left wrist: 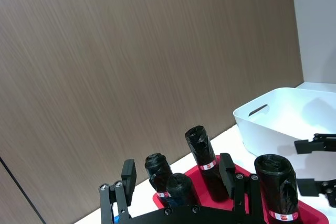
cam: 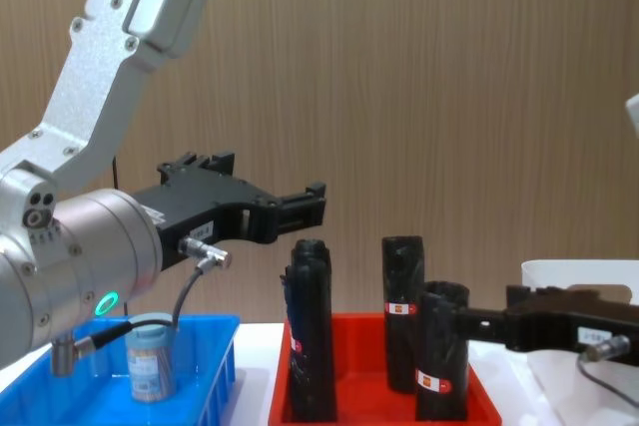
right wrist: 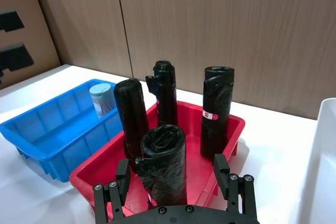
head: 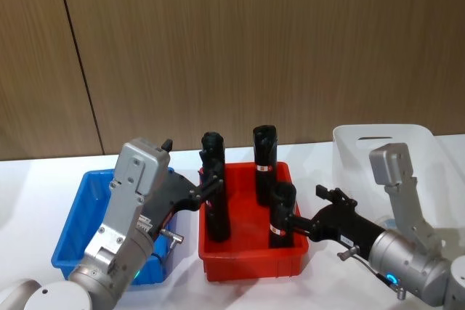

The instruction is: Pick the cotton swabs from the blue box and place them into the white box.

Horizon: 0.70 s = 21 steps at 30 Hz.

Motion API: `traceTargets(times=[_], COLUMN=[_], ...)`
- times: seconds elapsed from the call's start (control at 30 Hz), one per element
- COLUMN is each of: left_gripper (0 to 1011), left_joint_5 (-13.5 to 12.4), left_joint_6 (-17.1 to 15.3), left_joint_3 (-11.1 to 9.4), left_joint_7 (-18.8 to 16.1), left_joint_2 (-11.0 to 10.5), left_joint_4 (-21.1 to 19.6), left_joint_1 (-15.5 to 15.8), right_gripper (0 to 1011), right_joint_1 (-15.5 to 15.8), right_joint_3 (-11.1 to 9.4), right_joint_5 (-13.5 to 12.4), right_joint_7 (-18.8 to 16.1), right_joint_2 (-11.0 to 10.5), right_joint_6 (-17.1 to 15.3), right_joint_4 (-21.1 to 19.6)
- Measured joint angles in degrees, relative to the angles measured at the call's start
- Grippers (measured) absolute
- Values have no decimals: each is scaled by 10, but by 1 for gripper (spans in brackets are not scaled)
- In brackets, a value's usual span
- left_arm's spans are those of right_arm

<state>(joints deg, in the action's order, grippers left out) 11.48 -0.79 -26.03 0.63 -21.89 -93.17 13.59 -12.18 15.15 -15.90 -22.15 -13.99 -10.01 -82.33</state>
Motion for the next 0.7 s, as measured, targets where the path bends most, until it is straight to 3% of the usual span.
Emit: traceTargets(times=[0.7], left_gripper=[1004], left_joint_5=[0], left_joint_6=[0], left_joint_3=[0], left_joint_7=[0], left_joint_2=[0], left_joint_4=[0], left_joint_1=[0], right_gripper=[1000], right_joint_1=[-55], right_joint_3=[15], right_joint_5=[17], right_joint_7=[-18], right_joint_2=[31], right_joint_6=[6], right_joint_4=[90])
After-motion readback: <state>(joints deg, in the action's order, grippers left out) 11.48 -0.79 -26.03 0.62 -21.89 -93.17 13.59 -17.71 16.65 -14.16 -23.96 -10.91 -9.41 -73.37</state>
